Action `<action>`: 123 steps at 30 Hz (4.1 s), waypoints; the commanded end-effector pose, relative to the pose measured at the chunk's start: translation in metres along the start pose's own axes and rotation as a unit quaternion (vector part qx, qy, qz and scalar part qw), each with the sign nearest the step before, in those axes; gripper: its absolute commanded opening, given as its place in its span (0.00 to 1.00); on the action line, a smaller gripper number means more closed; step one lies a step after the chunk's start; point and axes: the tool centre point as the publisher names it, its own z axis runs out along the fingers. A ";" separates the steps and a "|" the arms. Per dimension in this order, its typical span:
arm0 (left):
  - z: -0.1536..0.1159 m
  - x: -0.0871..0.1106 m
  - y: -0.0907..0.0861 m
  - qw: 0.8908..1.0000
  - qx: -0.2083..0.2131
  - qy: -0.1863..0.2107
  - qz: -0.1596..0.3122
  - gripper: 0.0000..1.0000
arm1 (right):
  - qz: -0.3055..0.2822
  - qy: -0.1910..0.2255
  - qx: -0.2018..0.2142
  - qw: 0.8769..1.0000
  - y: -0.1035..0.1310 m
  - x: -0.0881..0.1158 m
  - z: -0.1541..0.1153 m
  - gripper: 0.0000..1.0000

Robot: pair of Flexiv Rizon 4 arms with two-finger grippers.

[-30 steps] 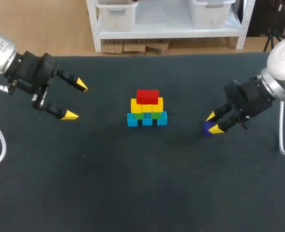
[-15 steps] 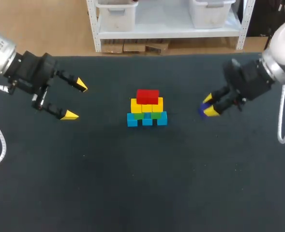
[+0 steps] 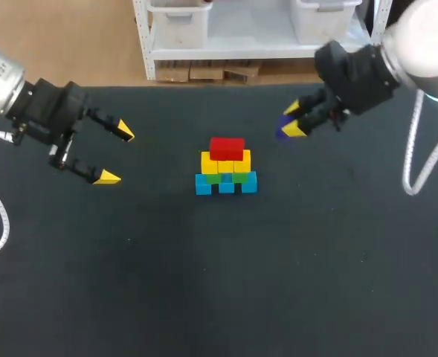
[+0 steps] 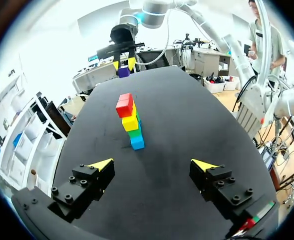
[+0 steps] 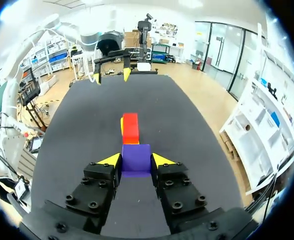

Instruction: Place the blue cubes, place green cubes on the blue cubes, place the yellow cubes on the green cubes, then place the red cubes on the yellow cubes, and place purple cube on the red cubes.

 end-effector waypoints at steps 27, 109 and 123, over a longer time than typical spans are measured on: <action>0.000 0.001 0.000 1.000 -0.001 -0.001 0.002 1.00 | -0.014 0.020 -0.057 0.998 0.009 -0.046 0.070 0.00; 0.000 0.001 0.000 1.000 -0.001 -0.001 0.002 1.00 | -0.005 0.023 -0.069 0.997 0.015 -0.040 0.088 0.45; 0.000 0.001 0.000 1.000 -0.001 -0.001 0.002 1.00 | -0.003 0.024 -0.067 0.997 0.011 -0.038 0.089 0.47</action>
